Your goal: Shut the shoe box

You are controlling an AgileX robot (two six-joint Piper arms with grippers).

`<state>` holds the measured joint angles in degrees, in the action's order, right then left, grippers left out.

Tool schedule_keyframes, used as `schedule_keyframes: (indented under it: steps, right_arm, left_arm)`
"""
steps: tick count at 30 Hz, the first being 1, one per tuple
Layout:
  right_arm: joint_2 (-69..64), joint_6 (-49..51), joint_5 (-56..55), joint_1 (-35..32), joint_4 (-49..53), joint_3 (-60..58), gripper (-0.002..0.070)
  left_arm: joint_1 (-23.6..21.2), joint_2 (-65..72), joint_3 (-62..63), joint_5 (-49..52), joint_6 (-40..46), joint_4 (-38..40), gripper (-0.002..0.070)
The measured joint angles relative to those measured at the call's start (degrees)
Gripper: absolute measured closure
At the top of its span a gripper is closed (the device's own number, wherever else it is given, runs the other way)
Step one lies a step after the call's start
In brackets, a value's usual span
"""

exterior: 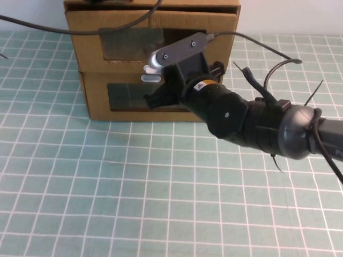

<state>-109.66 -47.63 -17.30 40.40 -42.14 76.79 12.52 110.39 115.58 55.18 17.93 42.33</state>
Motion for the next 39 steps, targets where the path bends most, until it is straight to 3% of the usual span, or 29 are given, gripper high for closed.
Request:
schedule_keyframes:
  steps: [15, 22, 30, 39]
  right_arm:
    - [-1.39, -0.12, 4.68, -4.34, -2.70, 2.38, 0.0690]
    - [2.49, -4.67, 9.53, -4.93, -2.70, 2.38, 0.0690]
    - [15.13, -14.87, 23.52, -5.89, -2.49, 2.38, 0.0690]
    - [30.63, -13.70, 43.38, -14.05, -1.54, 2.38, 0.0690]
  left_arm:
    - [0.00, 0.12, 0.00, -0.20, 1.10, 0.69, 0.0679]
    - [-0.24, 0.12, 2.70, 6.46, 1.29, 0.30, 0.0679]
    - [-4.34, -3.76, 5.15, 12.08, 1.09, -0.20, 0.0679]
    - [-6.37, -15.58, 5.38, 16.15, 0.74, -0.91, 0.0678]
